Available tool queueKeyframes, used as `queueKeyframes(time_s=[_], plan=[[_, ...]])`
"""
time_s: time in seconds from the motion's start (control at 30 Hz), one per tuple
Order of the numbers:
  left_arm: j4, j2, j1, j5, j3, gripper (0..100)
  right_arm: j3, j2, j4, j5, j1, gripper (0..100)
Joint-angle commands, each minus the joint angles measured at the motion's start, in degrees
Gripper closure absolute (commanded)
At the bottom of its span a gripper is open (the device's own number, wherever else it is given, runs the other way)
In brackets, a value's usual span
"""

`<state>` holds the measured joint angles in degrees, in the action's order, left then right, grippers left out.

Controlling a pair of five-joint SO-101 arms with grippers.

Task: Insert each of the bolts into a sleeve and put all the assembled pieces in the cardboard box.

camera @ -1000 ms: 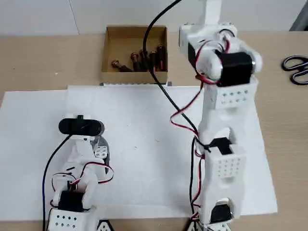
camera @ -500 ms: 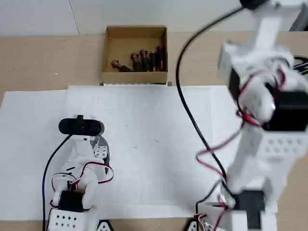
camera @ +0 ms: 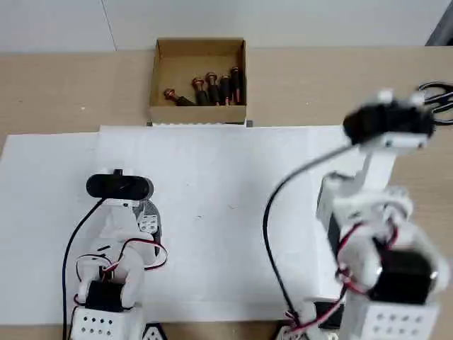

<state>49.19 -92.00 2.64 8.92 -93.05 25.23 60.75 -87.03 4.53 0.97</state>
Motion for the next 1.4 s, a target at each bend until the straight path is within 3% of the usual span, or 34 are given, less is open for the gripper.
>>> queueKeyframes(time_s=[0.0,0.37,0.93,1.37], plan=[[-1.4,-0.6,-0.1,0.2,0.1,99,18.5,13.8,5.9,0.1,0.1,99.5],[-1.4,-0.6,-0.1,0.2,0.1,99,50.7,44.0,8.7,-6.1,0.0,99.5],[-1.4,-0.6,-0.1,0.2,0.1,99,67.6,42.4,23.5,-5.8,0.0,99.5],[-1.4,-0.6,-0.1,0.2,0.1,99,67.6,42.4,23.4,-6.1,0.3,99.5]])
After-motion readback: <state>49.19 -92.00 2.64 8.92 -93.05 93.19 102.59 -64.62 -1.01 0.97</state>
